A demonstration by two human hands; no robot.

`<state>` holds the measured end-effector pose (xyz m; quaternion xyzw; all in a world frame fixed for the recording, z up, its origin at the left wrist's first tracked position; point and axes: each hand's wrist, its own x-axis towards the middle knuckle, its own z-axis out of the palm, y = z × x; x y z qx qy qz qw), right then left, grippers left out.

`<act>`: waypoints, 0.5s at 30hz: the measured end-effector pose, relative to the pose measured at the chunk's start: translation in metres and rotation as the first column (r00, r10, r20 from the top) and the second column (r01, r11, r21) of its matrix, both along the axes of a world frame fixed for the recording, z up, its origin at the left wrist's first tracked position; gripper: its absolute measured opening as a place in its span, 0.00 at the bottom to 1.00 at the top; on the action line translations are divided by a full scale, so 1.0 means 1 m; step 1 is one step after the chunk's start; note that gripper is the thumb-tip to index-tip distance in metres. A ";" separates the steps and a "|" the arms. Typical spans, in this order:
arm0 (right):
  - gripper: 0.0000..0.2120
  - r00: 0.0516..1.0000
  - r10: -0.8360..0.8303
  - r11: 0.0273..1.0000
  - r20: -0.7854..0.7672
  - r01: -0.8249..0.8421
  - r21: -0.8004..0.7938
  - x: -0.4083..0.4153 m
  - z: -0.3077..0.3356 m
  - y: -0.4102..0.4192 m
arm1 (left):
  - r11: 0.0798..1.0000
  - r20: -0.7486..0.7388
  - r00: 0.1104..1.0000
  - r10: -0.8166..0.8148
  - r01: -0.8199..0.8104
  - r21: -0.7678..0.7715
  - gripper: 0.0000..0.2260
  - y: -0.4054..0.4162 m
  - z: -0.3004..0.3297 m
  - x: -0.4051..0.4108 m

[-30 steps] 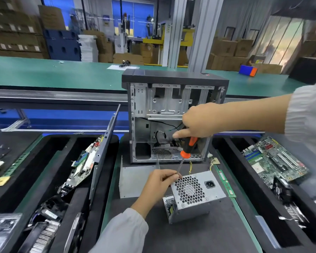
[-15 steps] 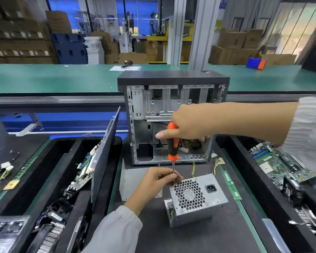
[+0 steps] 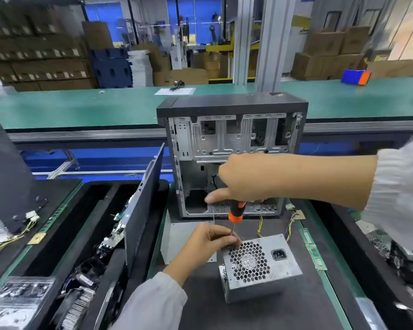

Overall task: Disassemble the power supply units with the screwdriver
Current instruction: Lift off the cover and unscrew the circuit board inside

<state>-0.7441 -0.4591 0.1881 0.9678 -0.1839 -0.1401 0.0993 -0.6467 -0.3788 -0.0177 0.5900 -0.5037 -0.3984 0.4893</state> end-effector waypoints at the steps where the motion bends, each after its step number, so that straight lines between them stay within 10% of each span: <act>1: 0.27 0.999 0.044 0.998 0.014 -0.043 -0.053 0.000 -0.004 -0.002 | 1.000 0.003 1.000 -0.002 0.002 0.008 0.07 0.000 0.000 0.001; 15: 0.10 0.992 0.127 0.990 0.029 -0.128 0.056 -0.014 0.006 -0.010 | 0.992 0.196 0.973 0.122 -0.124 -0.002 0.04 0.002 -0.019 0.005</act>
